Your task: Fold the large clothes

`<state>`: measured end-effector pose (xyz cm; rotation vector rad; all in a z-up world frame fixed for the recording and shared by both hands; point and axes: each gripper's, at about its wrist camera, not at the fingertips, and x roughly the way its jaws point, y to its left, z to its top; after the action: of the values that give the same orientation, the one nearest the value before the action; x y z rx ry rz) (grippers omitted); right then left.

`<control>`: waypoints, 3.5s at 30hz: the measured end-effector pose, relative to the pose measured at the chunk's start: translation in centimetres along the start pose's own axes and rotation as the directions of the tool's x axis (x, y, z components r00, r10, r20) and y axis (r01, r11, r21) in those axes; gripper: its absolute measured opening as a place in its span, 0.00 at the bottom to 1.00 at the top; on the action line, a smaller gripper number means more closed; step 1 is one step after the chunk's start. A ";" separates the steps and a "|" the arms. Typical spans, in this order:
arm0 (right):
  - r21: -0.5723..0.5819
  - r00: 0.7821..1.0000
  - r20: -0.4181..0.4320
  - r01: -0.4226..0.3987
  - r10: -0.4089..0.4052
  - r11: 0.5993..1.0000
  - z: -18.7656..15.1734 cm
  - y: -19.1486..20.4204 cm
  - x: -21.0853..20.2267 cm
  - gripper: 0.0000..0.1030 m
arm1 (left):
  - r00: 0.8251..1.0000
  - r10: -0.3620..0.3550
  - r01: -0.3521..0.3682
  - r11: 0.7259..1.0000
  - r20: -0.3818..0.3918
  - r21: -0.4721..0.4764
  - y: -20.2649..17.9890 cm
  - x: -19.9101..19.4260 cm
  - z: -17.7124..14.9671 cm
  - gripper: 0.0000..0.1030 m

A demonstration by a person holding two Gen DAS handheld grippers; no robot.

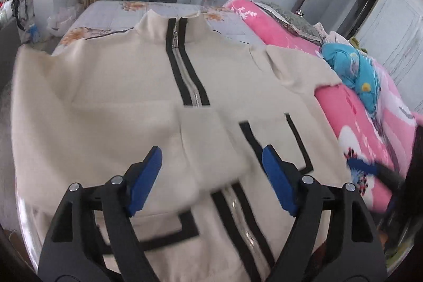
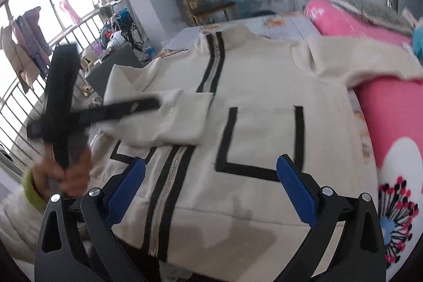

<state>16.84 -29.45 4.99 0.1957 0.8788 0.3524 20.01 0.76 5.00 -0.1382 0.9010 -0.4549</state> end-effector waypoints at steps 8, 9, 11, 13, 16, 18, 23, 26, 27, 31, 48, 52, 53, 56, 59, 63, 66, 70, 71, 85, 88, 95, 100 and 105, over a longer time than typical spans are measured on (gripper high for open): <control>0.181 0.963 -0.052 -0.250 0.263 0.951 5.2 -3.2 1.9 0.92 | 0.969 0.231 -0.231 0.973 0.087 -0.002 0.4 -2.0 -2.9 0.81; 0.218 0.950 -0.079 -0.279 0.302 0.935 6.0 -3.3 3.5 0.89 | 0.962 0.262 -0.263 0.965 0.078 -0.006 0.7 -1.7 -3.2 0.81; 0.285 0.927 -0.147 -0.294 0.345 0.912 7.2 -3.2 7.4 0.81 | 0.944 0.323 -0.323 0.946 0.066 -0.009 1.6 -1.4 -4.3 0.81; 0.320 0.914 -0.209 -0.273 0.348 0.907 7.4 -2.9 10.6 0.69 | 0.934 0.351 -0.350 0.936 0.060 -0.025 2.5 -0.9 -4.9 0.75; 0.347 0.891 -0.307 -0.221 0.334 0.911 7.4 -2.6 15.4 0.54 | 0.923 0.379 -0.376 0.925 0.064 -0.051 3.8 -0.6 -5.9 0.63; 0.340 0.886 -0.348 -0.185 0.306 0.922 7.3 -2.4 17.5 0.47 | 0.913 0.402 -0.395 0.914 0.071 -0.091 5.1 -0.6 -6.5 0.55; 0.182 0.896 -0.404 -0.120 0.186 0.976 7.0 0.3 18.5 0.23 | 0.930 0.357 -0.339 0.924 0.086 -0.175 7.9 -0.7 -7.6 0.48; 0.032 0.914 -0.403 -0.045 0.054 0.998 7.0 2.1 18.4 0.05 | 0.938 0.328 -0.299 0.929 0.110 -0.217 9.0 -0.9 -8.1 0.48; -0.006 0.921 -0.390 -0.029 0.025 1.000 7.2 2.8 18.1 0.05 | 0.940 0.322 -0.290 0.929 0.116 -0.228 9.3 -0.9 -8.3 0.48; -0.112 0.964 -0.264 -0.005 -0.025 0.994 10.2 5.3 15.2 0.04 | 0.946 0.294 -0.254 0.934 0.135 -0.252 9.9 -1.0 -8.8 0.48; 0.046 0.984 0.068 0.160 -0.163 0.986 19.4 -3.2 6.9 0.03 | 0.937 0.331 -0.290 0.915 0.110 -0.282 10.8 -0.7 -8.2 0.46; 0.074 0.973 0.036 0.224 -0.227 0.972 18.4 -6.2 7.9 0.03 | 0.937 0.330 -0.287 0.913 0.113 -0.290 10.9 -0.7 -8.3 0.45; 0.087 0.974 0.007 0.225 -0.227 0.970 17.9 -7.1 8.6 0.03 | 0.936 0.333 -0.289 0.913 0.114 -0.288 10.9 -0.7 -8.3 0.45; 0.130 0.977 -0.060 0.210 -0.203 0.969 16.4 -9.2 10.8 0.03 | 0.935 0.334 -0.291 0.913 0.115 -0.286 10.8 -0.6 -8.4 0.45; 0.123 0.985 -0.061 0.169 -0.163 0.978 16.0 -9.7 11.3 0.03 | 0.937 0.331 -0.288 0.914 0.112 -0.287 10.8 -0.6 -8.4 0.45; 0.057 0.949 -0.166 0.281 -0.269 0.958 15.2 -11.2 13.2 0.22 | 0.957 0.277 -0.238 0.922 0.089 -0.306 11.4 -1.4 -7.8 0.45; 0.113 0.959 -0.186 0.238 -0.215 0.965 15.0 -12.7 13.0 0.40 | 0.964 0.240 -0.191 0.925 0.116 -0.328 12.5 -4.3 -6.4 0.45; 0.121 0.963 -0.225 0.181 -0.150 0.976 14.4 -13.2 14.1 0.41 | 0.941 0.312 -0.268 0.922 0.128 -0.281 12.7 -6.7 -4.0 0.45; 0.113 0.960 -0.234 0.182 -0.152 0.977 14.2 -13.2 14.4 0.41 | 0.937 0.330 -0.293 0.920 0.113 -0.259 12.7 -6.5 -3.5 0.46; 0.058 0.974 -0.166 0.163 -0.152 0.985 14.4 -11.6 13.7 0.05 | 0.821 0.569 -0.554 0.816 -0.057 0.164 10.6 3.5 -2.0 0.14; 0.096 0.992 -0.106 0.085 -0.075 0.992 15.3 -11.0 11.8 0.05 | 0.809 0.586 -0.577 0.805 -0.033 0.140 11.1 3.0 -2.1 0.07; 0.072 0.983 -0.154 0.111 -0.099 0.991 13.9 -11.3 12.6 0.05 | 0.811 0.584 -0.580 0.810 -0.032 0.085 11.9 2.7 -2.5 0.07; 0.094 0.966 -0.232 0.140 -0.115 0.986 12.6 -13.2 14.5 0.06 | 0.810 0.585 -0.580 0.809 -0.043 0.091 11.7 3.0 -2.3 0.10; -0.030 0.975 -0.133 0.173 -0.176 0.984 14.1 -9.8 11.9 0.24 | 0.856 0.515 -0.513 0.857 -0.045 0.052 11.7 1.0 -2.2 0.34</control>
<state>36.95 -34.39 2.26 0.0775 1.0190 0.2111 22.56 10.98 -0.64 0.1544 0.9430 0.0268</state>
